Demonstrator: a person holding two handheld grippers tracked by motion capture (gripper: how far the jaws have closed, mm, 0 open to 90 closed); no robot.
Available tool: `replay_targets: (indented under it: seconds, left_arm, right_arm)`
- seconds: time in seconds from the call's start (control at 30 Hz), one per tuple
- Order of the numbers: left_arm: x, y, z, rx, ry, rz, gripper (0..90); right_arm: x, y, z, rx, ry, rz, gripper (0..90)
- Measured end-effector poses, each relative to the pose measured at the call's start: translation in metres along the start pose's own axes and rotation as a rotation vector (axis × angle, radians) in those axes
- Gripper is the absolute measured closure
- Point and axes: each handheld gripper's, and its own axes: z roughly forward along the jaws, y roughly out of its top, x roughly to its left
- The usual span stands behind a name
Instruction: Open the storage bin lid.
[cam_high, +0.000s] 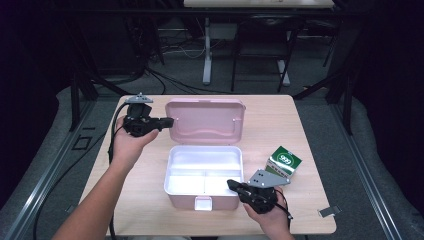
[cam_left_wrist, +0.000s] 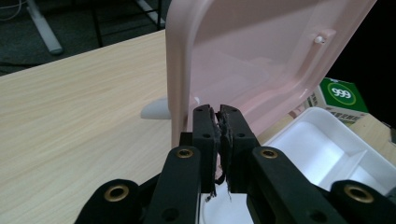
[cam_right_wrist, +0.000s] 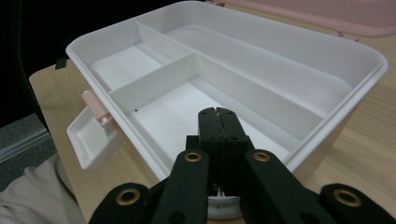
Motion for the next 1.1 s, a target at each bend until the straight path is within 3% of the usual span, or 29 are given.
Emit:
replay_targets:
  seconds: [0.13,0.23,0.4,0.9,1.1]
  left_arm:
    - [0.004,0.000,0.004,-0.005,0.020,-0.021,78.4]
    - [0.005,-0.002,0.004,-0.009,0.012,-0.019,75.4]
    - [0.001,-0.005,0.003,0.005,0.017,0.017,71.2]
    - [-0.005,-0.012,0.001,0.032,-0.009,0.039,67.2]
    - [-0.010,-0.012,0.001,0.086,-0.011,0.081,64.6]
  right_arm:
    - [0.000,0.000,0.000,-0.001,-0.001,0.000,90.0]
    - [0.000,0.000,0.000,-0.002,0.000,0.000,90.0]
    - [0.000,0.000,0.000,0.000,0.005,0.001,90.0]
    - [-0.001,-0.001,-0.001,-0.002,0.005,-0.002,90.0]
    - [0.000,-0.001,0.000,-0.009,0.004,0.005,89.9]
